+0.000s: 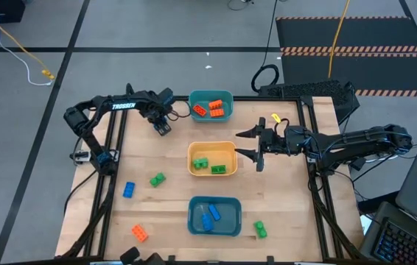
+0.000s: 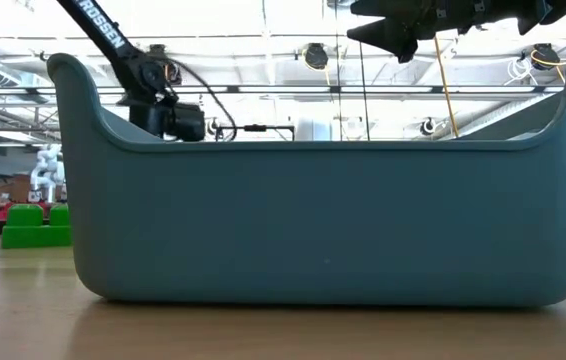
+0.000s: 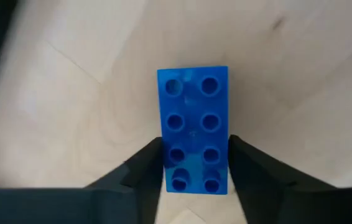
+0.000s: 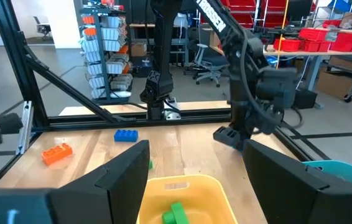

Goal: Sort & place blocks by color
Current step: Put the blue game piece into the blue bin, then put the green game piece into the yellow bin

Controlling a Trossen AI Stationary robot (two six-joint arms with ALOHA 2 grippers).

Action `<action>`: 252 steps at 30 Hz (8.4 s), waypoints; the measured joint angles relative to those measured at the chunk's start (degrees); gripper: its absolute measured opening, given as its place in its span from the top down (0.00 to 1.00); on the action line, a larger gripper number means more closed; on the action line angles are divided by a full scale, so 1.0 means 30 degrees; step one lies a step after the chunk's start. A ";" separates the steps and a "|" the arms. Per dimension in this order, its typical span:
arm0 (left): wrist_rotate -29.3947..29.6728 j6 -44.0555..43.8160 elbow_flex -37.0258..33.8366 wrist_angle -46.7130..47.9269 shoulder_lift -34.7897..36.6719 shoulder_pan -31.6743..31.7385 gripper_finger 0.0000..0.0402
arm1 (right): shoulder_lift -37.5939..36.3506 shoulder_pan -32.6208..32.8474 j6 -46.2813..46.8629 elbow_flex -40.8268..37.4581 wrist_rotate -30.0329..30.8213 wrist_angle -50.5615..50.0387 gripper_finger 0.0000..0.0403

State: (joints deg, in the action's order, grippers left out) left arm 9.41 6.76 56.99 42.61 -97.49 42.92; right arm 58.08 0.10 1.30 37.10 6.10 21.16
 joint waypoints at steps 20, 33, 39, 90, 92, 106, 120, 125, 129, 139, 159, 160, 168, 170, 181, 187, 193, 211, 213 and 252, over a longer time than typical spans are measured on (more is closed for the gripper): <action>-0.0072 -0.4267 0.1954 0.0338 0.6751 -1.0283 0.69 | 0.0000 0.0000 -0.0025 0.0000 0.0019 -0.0169 0.38; 0.1642 -0.6673 0.1501 -0.9061 0.4618 -2.0735 0.69 | 0.0007 0.0002 0.0359 0.0000 -0.0034 -0.0950 0.38; 0.2746 -0.7822 0.1460 -0.9074 0.2065 -2.1696 0.69 | 0.0007 0.0000 0.0559 0.0000 -0.0047 -0.0992 0.38; 0.3552 -0.2542 0.1867 -0.9314 0.7896 -2.0527 0.52 | 0.0364 0.1255 0.2756 -0.4482 -0.7925 0.4280 0.38; 0.3570 -0.2355 0.1812 -0.9272 0.8748 -2.0160 0.52 | 0.0364 0.1260 0.3094 -0.5120 -0.7217 0.6720 0.38; 0.5238 -0.1775 -0.3415 -1.3264 1.3245 -1.6984 0.52 | 0.0372 0.2043 0.4199 -0.2101 -0.0774 -0.6037 0.38; 0.3395 -0.2219 -0.6285 -1.5787 1.5053 -1.3520 0.52 | 0.5484 0.6413 1.1630 0.6307 -0.1035 -1.9925 0.38; 0.2767 -0.2382 -0.6279 -1.3968 1.5270 -1.3165 0.52 | 0.8635 0.7682 1.6085 0.8907 -0.2600 -2.3207 0.38; 0.2834 -0.1729 -0.6279 -1.4727 1.5282 -1.2874 0.52 | 1.0502 0.8410 1.9724 1.0158 -0.4942 -2.5008 0.38; 0.2812 -0.0259 -0.6264 -1.7710 1.5417 -1.1584 0.52 | 1.2198 1.0166 2.5895 1.1454 -0.7116 -2.4347 0.38; -0.0693 -0.2129 -0.6249 -1.6509 1.5438 -1.0823 0.52 | 1.5040 1.2065 2.9899 1.1448 -0.6834 -2.1657 0.38; -0.0700 -0.2277 -0.6249 -1.6147 1.5438 -1.0996 0.52 | 1.5146 1.2088 2.9908 1.1440 -0.6636 -2.1505 0.38; -0.0700 -0.2365 -0.6249 -1.3594 1.5438 -1.2971 0.52 | 1.5730 1.2131 2.8214 1.1417 -0.6352 -2.1699 0.39; -0.0700 -0.2365 -0.6249 -1.3525 1.5430 -1.3588 0.52 | 1.5763 1.2131 2.7813 1.1417 -0.5940 -2.1911 0.42; -0.0628 -0.3068 -0.6249 -1.3464 1.5430 -1.6490 0.52 | 1.5618 1.1982 2.5346 1.1477 -0.5578 -2.4152 0.77; -0.0620 -0.2677 -0.6249 -1.5455 1.5674 -1.8633 0.52 | 1.4520 1.1227 2.3061 1.1610 -0.1623 -2.6066 0.81; 0.0352 -0.2139 -0.6249 -1.5101 1.6570 -1.9825 0.52 | 1.1952 0.9995 2.1916 1.1657 0.1725 -2.7030 0.81; 0.3500 -0.2366 -0.6249 -1.1745 1.8483 -2.0475 0.52 | 1.0051 0.3412 0.7316 1.1684 0.6768 -1.5385 0.81; 0.4197 -0.2351 -0.6249 -1.1235 1.8476 -2.0475 0.52 | 1.0128 0.2789 0.7176 1.1476 0.6279 -1.5686 0.81; 0.4820 -1.4548 -0.6264 -0.1262 1.3924 -2.0559 0.52 | 0.9845 0.1384 -0.2798 0.6462 0.5940 -0.2053 0.43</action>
State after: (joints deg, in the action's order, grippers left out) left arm 23.87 -36.89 38.20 38.83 -55.72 -18.75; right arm 87.62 4.25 -7.09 56.49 23.92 15.00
